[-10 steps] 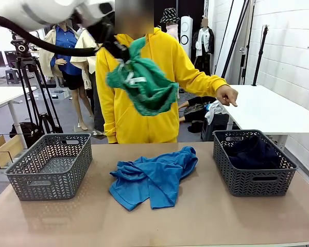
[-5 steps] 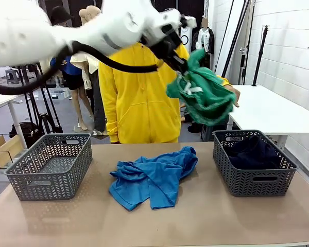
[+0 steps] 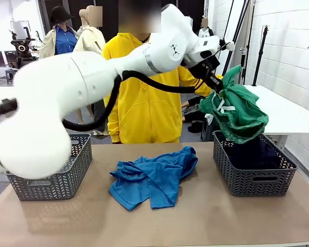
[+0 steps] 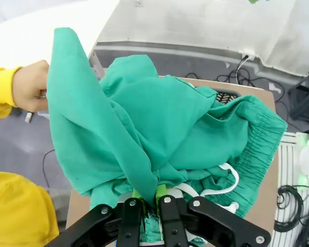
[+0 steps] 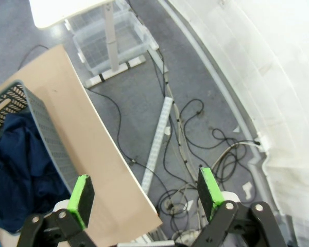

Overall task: Sort the tops and bottoms.
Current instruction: Sort the clothes according to human instructions.

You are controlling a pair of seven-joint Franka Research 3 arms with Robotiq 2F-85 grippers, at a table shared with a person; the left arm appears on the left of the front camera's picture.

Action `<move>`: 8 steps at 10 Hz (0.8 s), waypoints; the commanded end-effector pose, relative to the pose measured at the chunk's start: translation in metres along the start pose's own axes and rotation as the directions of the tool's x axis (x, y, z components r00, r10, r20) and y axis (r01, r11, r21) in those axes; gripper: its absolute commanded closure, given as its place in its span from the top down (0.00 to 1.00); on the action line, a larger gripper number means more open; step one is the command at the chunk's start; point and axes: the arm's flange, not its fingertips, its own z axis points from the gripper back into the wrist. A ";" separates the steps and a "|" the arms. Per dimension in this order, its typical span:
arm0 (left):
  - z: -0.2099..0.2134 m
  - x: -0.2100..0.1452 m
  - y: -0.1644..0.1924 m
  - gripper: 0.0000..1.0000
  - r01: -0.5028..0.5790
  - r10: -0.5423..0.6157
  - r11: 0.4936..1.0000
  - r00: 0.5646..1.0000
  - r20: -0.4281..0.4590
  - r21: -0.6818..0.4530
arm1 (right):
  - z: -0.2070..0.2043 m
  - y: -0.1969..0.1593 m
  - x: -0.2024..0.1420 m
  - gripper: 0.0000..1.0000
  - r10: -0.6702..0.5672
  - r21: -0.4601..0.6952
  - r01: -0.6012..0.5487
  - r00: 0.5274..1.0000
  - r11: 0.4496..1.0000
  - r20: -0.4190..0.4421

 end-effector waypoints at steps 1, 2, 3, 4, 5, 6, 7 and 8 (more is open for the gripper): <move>0.014 0.000 0.000 0.00 0.010 -0.010 1.000 1.000 -0.012 -0.001 | -0.001 0.001 0.001 1.00 0.003 -0.001 -0.003 1.000 1.000 -0.001; 0.014 0.000 0.000 0.00 0.010 -0.010 1.000 1.000 -0.012 -0.001 | -0.001 0.001 0.001 1.00 0.003 -0.001 -0.003 1.000 1.000 -0.001; 0.014 0.000 0.000 0.00 0.010 -0.010 1.000 1.000 -0.012 -0.001 | -0.001 0.001 0.001 1.00 0.003 -0.001 -0.003 1.000 1.000 -0.001; 0.014 0.000 0.000 0.00 0.010 -0.010 1.000 1.000 -0.012 -0.001 | -0.001 0.001 0.001 1.00 0.003 -0.001 -0.003 1.000 1.000 -0.001; 0.014 0.000 0.000 0.00 0.010 -0.010 1.000 1.000 -0.012 -0.001 | -0.001 0.001 0.001 1.00 0.003 -0.001 -0.003 1.000 1.000 -0.001; 0.005 0.001 0.001 0.00 0.002 -0.002 1.000 1.000 -0.001 0.000 | -0.001 0.001 0.001 1.00 0.003 -0.001 -0.003 1.000 1.000 -0.001; -0.017 0.007 0.003 0.00 0.023 -0.023 0.999 1.000 0.002 0.027 | -0.001 0.001 0.001 1.00 0.003 -0.001 -0.003 1.000 1.000 -0.001; -0.040 0.016 0.010 0.00 0.045 -0.047 0.998 0.998 0.048 0.032 | -0.001 0.001 0.001 1.00 0.003 -0.001 -0.003 1.000 1.000 -0.001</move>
